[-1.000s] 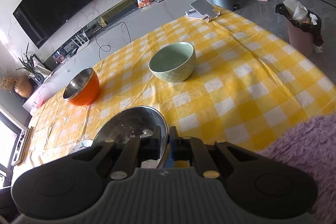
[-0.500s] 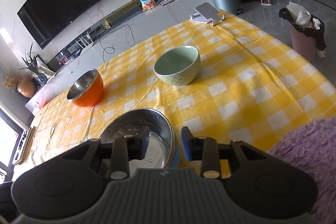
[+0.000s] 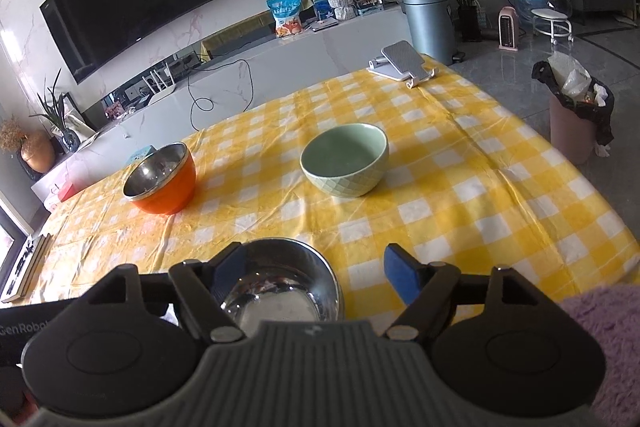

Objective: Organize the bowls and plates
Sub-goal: 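Move both tools to the orange steel bowl rim and close on it, then carry the orange bowl with both tools and lower it into the blue bowl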

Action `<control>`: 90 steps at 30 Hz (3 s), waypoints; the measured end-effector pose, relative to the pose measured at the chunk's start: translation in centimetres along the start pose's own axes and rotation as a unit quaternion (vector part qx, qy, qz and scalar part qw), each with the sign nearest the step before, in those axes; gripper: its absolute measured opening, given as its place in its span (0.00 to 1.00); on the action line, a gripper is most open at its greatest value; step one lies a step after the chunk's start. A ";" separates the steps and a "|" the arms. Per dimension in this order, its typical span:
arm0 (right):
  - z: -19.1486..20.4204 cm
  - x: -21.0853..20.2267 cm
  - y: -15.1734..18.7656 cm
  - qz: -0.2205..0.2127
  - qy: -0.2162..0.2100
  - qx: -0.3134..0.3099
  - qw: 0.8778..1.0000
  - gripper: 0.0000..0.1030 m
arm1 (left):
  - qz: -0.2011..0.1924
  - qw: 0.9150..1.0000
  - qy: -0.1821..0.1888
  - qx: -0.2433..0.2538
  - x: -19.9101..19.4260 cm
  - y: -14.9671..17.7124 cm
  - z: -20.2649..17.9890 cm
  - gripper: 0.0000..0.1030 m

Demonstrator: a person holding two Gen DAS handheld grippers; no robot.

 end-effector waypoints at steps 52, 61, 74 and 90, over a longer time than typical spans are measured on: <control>22.5 17.5 -9.0 0.099 -0.035 -0.092 0.990 0.52 | -0.054 0.987 -0.112 -0.105 3.9 -14.7 19.1 0.63; 24.1 20.8 -9.2 0.116 -0.024 -0.103 0.988 0.43 | -0.045 0.984 -0.135 -0.103 6.1 -16.0 20.8 0.46; 24.5 22.3 -8.9 0.128 -0.018 -0.105 0.986 0.15 | -0.035 0.986 -0.134 -0.091 7.4 -16.0 20.8 0.10; 24.0 18.3 -8.3 0.116 -0.027 -0.121 0.986 0.07 | -0.035 0.983 -0.155 -0.087 3.9 -14.7 18.0 0.08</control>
Point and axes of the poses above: each gripper's, at about its wrist camera, not at the fingertips, and x roughly the way its jaws point, z to its left, y to its underside, the point moved 3 cm from there along x, roughly the way its jaws point, and after that the axes turned 15 degrees about y, right-handed, at the moved point
